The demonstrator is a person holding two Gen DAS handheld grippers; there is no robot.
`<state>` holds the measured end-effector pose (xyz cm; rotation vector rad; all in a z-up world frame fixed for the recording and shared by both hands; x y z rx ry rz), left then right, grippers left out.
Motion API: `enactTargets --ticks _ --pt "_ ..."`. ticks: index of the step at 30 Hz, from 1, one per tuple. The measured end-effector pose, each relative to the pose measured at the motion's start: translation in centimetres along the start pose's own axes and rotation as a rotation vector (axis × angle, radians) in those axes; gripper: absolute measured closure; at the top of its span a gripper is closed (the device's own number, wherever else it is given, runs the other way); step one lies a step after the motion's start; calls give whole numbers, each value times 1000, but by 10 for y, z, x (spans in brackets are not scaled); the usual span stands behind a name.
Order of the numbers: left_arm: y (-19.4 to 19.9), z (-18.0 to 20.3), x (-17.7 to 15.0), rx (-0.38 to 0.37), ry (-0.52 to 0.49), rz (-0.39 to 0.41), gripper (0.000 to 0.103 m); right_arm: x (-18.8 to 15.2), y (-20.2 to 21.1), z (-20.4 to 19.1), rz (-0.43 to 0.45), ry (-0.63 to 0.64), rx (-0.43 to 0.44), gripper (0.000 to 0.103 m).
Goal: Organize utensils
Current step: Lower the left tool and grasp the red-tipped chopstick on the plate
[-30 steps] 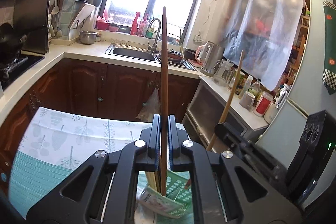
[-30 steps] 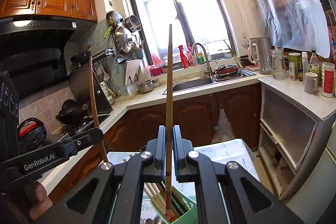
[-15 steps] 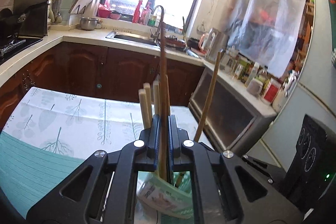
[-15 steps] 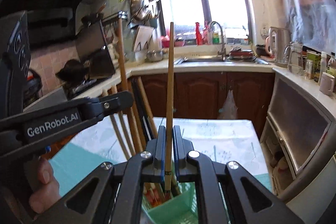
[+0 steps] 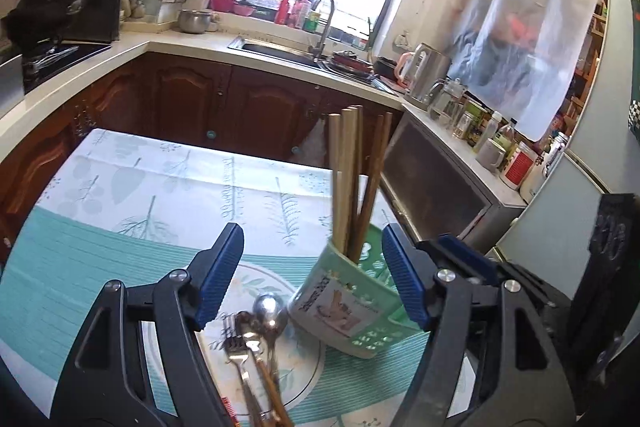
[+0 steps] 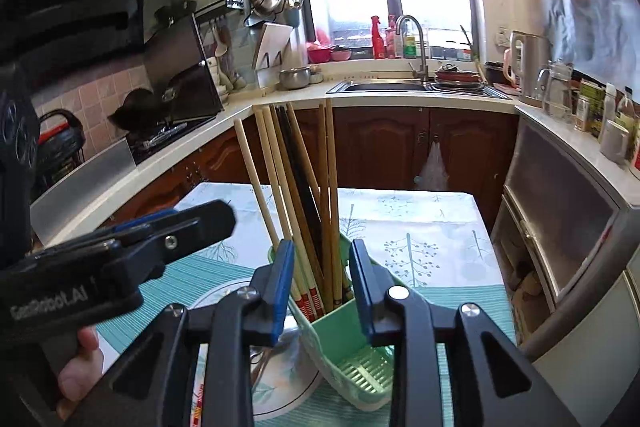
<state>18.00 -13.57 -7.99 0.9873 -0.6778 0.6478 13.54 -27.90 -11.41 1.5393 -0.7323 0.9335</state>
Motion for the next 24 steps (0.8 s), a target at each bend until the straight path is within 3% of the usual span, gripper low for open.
enactTargets --ticks 8,15,24 --pt "32 -42 -21 104 1 -75 34 1 38 -24 53 -15 -11 74" --pt "48 -69 -43 113 23 -139 34 -8 41 -46 20 -42 32 73" --pt "65 -98 -58 185 38 -113 34 -21 24 -80 -54 12 63 73"
Point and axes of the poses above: each gripper's, at about its wrist camera, not at the fingertips, and y roughly against the way its jaws point, z to its right, x to its top, the point moved 2 cm from there along -y, roughly the way its jaws point, and after that the axes turned 4 degrees about y, right-handed, at the moved point
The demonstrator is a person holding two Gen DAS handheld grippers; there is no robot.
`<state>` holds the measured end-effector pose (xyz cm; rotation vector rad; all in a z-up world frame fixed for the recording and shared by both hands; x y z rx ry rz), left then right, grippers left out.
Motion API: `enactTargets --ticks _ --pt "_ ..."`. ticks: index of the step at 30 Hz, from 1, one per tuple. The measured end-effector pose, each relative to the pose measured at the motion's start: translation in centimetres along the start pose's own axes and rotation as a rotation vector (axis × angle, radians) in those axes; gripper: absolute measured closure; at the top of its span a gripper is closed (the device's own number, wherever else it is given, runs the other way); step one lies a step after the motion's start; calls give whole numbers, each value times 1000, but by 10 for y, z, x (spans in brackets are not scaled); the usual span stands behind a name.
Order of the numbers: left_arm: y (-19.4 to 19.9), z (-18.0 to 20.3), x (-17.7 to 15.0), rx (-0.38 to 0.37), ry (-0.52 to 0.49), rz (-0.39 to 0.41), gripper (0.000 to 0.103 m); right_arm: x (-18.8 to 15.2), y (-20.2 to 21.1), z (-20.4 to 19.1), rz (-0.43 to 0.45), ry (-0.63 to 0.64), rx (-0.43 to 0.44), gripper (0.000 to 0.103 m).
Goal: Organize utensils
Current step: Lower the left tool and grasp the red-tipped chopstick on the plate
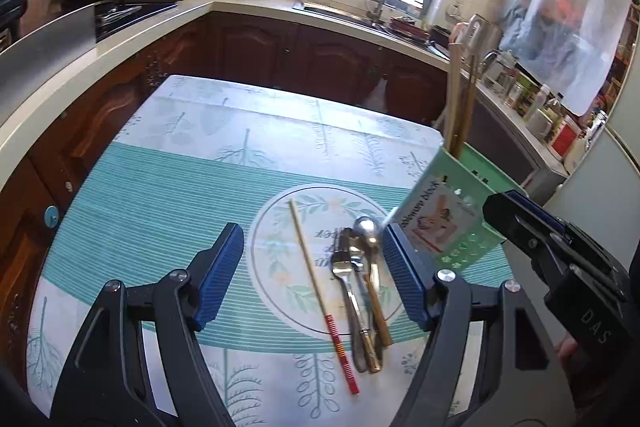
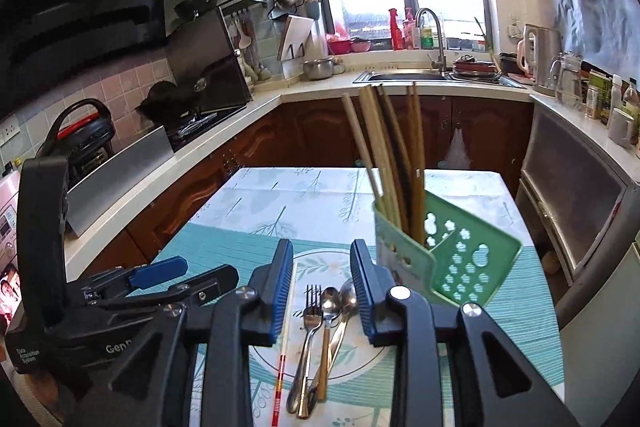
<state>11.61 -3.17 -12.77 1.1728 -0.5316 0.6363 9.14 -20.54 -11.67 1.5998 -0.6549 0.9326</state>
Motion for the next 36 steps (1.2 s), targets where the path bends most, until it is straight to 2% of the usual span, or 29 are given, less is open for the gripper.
enactTargets --ticks 3,9,14,18,21,26,27,28,31,36 --pt "-3 -11 -2 9 17 -23 34 -3 -6 -8 -26 23 2 73" --pt "-20 -21 -14 56 -10 -115 34 -10 -21 -23 -91 55 10 73" --pt "-42 -33 -21 78 15 -199 34 -16 -38 -28 -185 46 33 73" --pt "-66 -44 -28 24 85 -302 52 -23 -47 -25 -224 35 22 73" --pt "-81 -48 -33 -1 123 -364 54 -27 -54 -23 -247 18 33 73" --pt "-109 -38 -38 -25 120 -460 54 -35 -66 -18 -292 11 28 73" --pt "-114 -35 -38 -23 114 -478 56 -38 -69 -16 -307 5 21 73" --pt "-122 -30 -38 -7 102 -507 64 -40 -72 -14 -317 -1 19 73" --pt "-140 -18 -36 8 79 -559 72 -46 -78 -5 -346 -37 19 73" --pt "-162 0 -33 64 33 -621 74 -54 -78 12 -361 -77 14 73"
Point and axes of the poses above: each gripper's, at about its wrist camera, not at the fingertips, and y roughly against the way its jaws point, z to its right, x to its top, the point moved 2 cm from there along -y, roughly the way its jaws point, and after that the axes turned 4 degrees about y, right-handed, at the moved point
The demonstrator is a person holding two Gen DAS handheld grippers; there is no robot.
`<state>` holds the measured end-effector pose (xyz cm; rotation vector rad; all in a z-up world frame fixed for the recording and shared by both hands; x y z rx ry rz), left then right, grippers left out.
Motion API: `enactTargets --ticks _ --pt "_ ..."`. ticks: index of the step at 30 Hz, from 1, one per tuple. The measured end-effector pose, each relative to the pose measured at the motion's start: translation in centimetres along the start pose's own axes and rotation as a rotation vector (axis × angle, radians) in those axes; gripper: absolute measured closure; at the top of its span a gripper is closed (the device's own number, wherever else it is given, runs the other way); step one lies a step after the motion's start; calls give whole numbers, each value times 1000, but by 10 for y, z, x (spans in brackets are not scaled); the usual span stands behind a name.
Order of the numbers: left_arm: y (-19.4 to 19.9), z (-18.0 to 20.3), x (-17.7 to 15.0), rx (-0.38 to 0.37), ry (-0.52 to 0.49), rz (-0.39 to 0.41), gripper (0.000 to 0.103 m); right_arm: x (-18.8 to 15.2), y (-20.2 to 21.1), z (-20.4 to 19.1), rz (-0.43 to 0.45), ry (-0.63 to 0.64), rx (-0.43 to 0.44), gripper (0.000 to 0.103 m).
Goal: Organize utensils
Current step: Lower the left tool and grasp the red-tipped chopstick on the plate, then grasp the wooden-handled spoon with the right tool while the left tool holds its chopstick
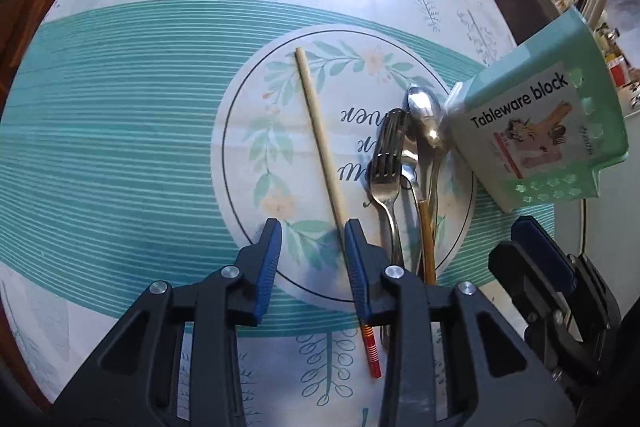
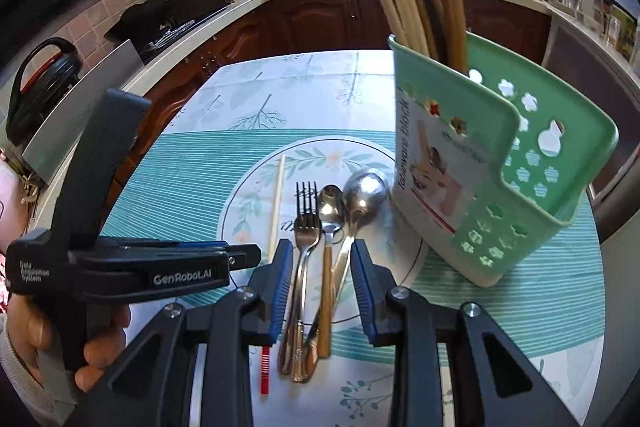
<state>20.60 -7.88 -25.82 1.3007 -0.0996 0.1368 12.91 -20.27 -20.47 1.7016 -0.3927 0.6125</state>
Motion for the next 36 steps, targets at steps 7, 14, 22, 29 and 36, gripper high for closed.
enactTargets --ticks 7,14,22,29,36 --pt "-19 35 16 138 -66 -66 73 -8 -7 15 -28 -44 3 73" --pt "-32 38 28 163 -80 -100 99 -12 -7 24 -29 -70 18 74" --pt "-34 22 22 107 -71 -141 100 -10 -19 25 -91 -64 103 76" --pt "-40 23 22 81 -53 -163 100 8 -52 22 -250 -92 134 93" --pt "-43 24 22 61 -56 -166 100 24 -67 10 -311 -52 79 93"
Point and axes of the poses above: each gripper's, at about its wrist camera, not at the fingertips, and y roughly against the way its jaws point, z to its right, x to its top, the point moved 2 cm from there along -y, roughly the way its jaws point, and after that the axes turned 4 degrees about y, right-handed, at the moved point
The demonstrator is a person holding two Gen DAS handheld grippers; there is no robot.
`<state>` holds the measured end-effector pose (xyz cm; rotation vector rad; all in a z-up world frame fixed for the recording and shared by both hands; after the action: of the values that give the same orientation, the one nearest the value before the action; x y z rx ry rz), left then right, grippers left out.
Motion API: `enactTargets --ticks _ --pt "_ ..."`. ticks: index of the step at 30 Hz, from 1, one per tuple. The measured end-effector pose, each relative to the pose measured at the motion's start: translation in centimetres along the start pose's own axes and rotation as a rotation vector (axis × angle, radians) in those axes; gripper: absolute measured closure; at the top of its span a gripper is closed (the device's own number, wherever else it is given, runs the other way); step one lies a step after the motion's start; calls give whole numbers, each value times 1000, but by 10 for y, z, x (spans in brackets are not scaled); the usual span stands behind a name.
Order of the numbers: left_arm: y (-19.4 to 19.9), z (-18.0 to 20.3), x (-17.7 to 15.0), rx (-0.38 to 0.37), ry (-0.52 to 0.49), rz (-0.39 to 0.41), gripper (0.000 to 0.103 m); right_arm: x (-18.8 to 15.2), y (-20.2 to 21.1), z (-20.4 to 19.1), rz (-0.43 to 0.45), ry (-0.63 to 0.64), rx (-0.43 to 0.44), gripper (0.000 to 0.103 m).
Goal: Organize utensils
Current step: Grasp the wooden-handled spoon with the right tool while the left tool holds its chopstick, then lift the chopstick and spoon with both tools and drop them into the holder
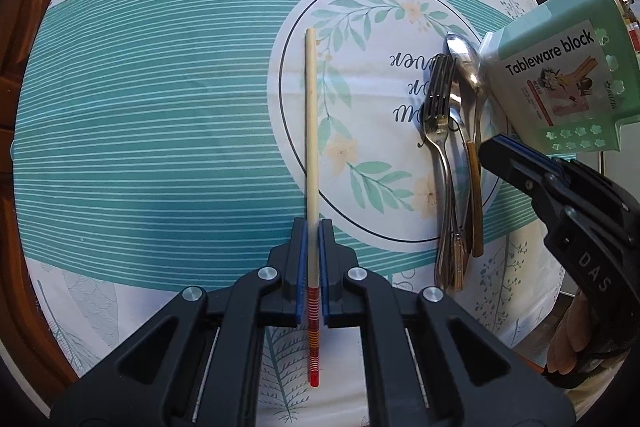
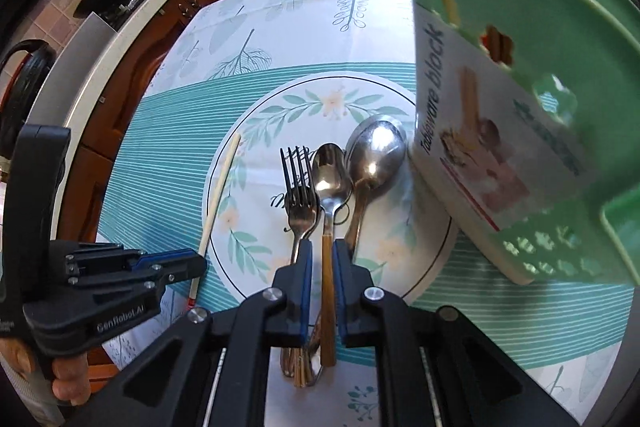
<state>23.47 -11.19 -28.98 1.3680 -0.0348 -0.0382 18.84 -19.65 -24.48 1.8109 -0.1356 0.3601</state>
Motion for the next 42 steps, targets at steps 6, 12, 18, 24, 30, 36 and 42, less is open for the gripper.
enactTargets --ticks 6,12,18,24,30,36,42 --pt "4 -10 -6 -13 3 -3 100 8 -12 -2 -65 13 -41 93" --pt "17 -29 -17 -9 -7 -6 100 15 -23 -5 -108 27 -62 94" --pt "26 -38 -24 -32 -4 -3 100 13 -30 -5 -140 21 -74 97" --pt "52 -32 -35 -110 -12 83 100 -1 1 -3 -47 0 -8 97" --pt "103 -5 -51 -184 -77 234 100 -26 45 2 91 -25 123 97" --pt "172 37 -67 -292 -174 420 100 -45 82 20 205 -52 190 97" --pt "248 89 -67 -324 -268 676 100 -48 139 36 369 -73 207 97"
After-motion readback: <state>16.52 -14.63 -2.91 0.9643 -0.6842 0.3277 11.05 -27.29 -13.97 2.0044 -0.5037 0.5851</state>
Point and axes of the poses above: each gripper's, at about its wrist camera, not at the fingertips, and y roughly against the way its jaws point, z to its right, x to its top, the point moved 2 cm from there along -y, roughly the way its jaws point, and after that the axes turned 4 degrees about y, right-handed, at the moved point
